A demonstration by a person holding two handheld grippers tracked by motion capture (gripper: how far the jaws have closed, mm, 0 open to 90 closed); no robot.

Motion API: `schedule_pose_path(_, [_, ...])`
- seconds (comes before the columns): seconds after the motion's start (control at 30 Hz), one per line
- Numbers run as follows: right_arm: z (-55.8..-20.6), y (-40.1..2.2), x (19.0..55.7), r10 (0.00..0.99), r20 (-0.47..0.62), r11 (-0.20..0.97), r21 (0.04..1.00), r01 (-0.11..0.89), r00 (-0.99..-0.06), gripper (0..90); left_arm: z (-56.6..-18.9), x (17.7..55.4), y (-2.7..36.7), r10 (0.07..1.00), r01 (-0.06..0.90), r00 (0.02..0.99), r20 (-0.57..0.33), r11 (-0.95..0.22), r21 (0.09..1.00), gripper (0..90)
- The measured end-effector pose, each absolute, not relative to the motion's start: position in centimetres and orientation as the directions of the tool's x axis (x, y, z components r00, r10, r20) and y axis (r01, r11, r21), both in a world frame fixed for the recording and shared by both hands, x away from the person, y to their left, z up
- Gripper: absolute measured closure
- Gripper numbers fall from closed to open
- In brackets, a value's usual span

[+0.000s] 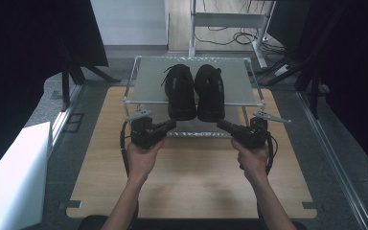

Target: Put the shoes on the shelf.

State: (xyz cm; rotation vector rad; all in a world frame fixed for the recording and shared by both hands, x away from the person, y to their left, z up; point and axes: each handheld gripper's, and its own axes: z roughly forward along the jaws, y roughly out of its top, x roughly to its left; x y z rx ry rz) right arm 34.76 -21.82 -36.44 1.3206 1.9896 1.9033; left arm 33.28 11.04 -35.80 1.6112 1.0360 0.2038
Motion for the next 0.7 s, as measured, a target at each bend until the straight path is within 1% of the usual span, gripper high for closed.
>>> schedule_pose_path(0.1, [-36.4,-21.7,35.1,0.603,0.494,-0.167,0.846,0.506,-0.627,90.0,-35.7,33.7,11.0,0.72,0.51,0.581,-0.38,0.041,0.859,89.1])
schedule_pose_path(0.2, [-36.5,-21.4,35.6,0.646,0.473,-0.155,0.85,0.504,-0.599,89.9,-35.8,34.5,10.7,0.733,0.521,0.563,-0.381,0.043,0.853,88.9])
schedule_pose_path(0.3, [-36.8,-21.5,36.7,0.638,0.513,-0.199,0.831,0.52,-0.574,90.0,-35.8,35.3,10.6,0.734,0.527,0.555,-0.392,0.054,0.848,88.7])
schedule_pose_path(0.7, [-37.1,-20.7,39.1,0.657,0.531,-0.225,0.816,0.532,-0.535,89.9,-35.9,38.3,10.4,0.765,0.56,0.503,-0.402,0.066,0.826,88.6])
